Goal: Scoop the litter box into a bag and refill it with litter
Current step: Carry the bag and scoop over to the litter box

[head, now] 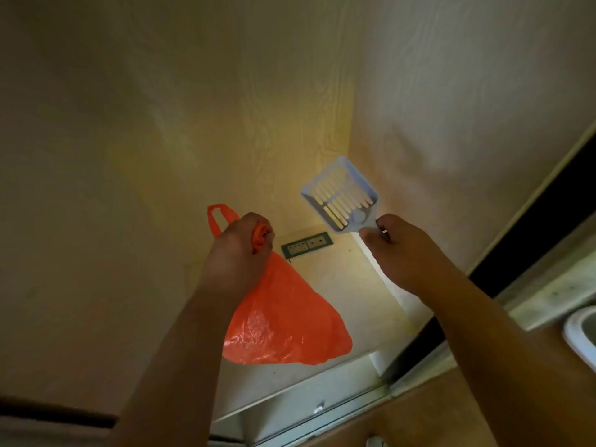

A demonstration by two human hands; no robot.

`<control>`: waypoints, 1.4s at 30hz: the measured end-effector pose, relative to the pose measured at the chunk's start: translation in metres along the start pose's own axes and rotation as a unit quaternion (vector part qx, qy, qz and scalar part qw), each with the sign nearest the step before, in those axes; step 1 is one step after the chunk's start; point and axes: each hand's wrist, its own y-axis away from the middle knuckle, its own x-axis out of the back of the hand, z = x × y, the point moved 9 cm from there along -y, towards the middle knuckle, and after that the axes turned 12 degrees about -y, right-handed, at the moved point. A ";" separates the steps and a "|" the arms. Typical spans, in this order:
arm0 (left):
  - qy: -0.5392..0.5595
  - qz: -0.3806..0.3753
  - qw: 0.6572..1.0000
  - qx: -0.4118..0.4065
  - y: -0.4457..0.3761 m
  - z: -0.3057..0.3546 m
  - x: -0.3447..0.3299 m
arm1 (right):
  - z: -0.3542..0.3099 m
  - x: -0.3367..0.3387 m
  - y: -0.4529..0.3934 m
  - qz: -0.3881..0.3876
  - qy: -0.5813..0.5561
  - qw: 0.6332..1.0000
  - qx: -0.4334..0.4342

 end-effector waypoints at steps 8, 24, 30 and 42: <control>0.035 -0.082 0.988 -0.123 -0.004 0.070 -0.053 | 0.050 0.049 0.061 0.111 0.018 0.989 -0.096; 0.080 -0.212 0.915 -0.335 0.104 0.334 -0.158 | 0.168 0.210 0.253 0.306 -0.036 0.924 -0.225; 0.095 -0.222 0.885 -0.398 0.155 0.418 -0.182 | 0.206 0.267 0.324 0.365 -0.043 0.897 -0.244; 0.094 -0.260 0.846 -0.456 0.208 0.513 -0.231 | 0.264 0.329 0.406 0.445 -0.077 0.839 -0.302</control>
